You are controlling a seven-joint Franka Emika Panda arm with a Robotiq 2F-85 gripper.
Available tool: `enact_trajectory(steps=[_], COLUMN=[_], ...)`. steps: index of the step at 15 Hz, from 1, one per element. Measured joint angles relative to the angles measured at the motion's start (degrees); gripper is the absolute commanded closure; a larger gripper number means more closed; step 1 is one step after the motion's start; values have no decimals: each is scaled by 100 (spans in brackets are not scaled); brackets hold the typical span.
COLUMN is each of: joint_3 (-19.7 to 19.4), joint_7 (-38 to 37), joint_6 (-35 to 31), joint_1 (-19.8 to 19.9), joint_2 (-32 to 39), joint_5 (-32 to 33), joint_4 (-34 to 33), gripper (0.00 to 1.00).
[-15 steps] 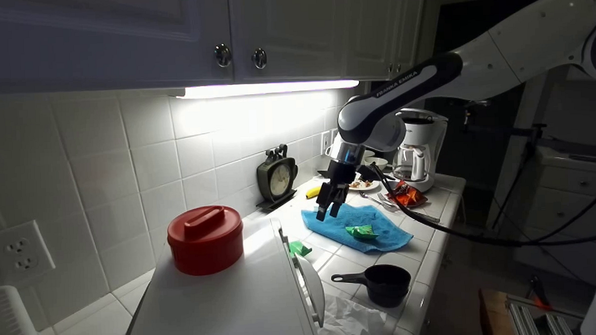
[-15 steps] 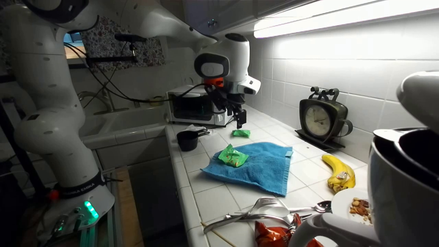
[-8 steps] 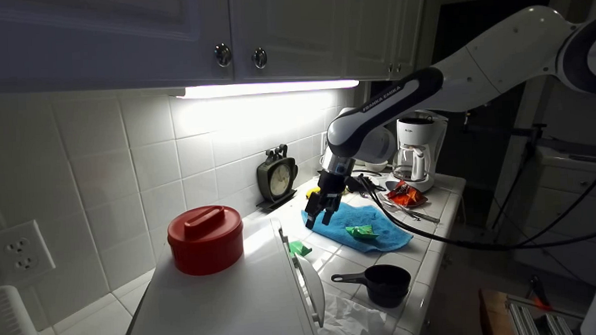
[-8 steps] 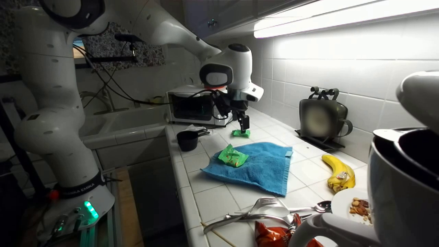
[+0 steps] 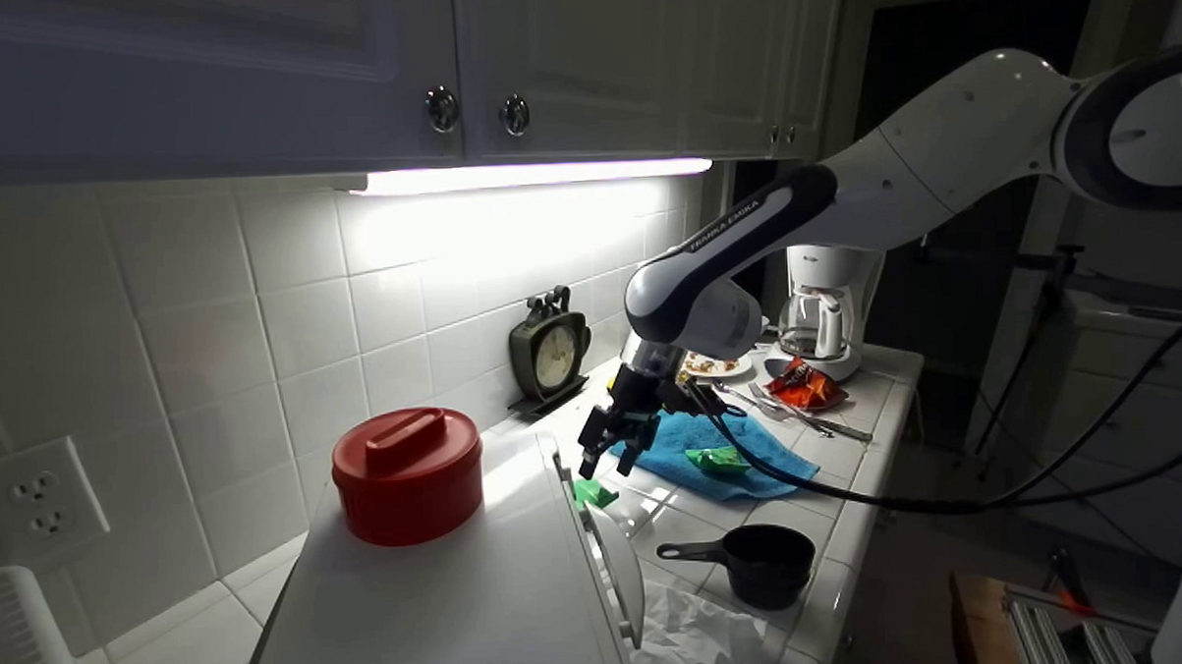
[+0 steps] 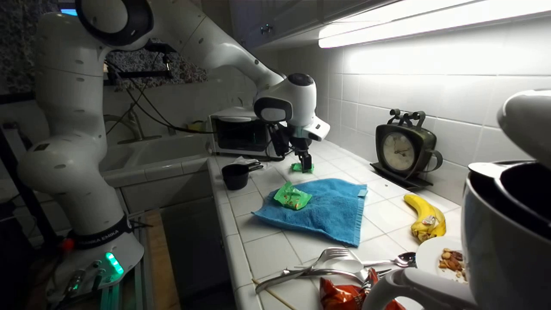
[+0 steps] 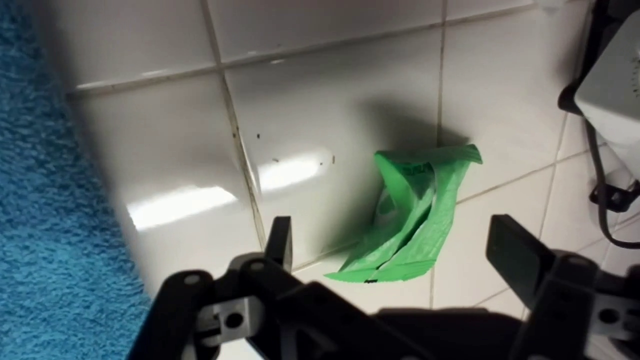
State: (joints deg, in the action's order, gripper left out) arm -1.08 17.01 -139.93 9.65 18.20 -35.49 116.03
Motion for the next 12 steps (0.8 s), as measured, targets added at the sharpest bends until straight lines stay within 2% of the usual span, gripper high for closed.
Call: enact_trajectory(steps=[9, 12], joint_3=[183, 209], joint_7=[0, 1], joint_6=[-148, -148], joint_1=[80, 132], joint_2=[255, 266], joint_5=[-60, -84], joint_4=[-203, -242], gripper=[91, 99])
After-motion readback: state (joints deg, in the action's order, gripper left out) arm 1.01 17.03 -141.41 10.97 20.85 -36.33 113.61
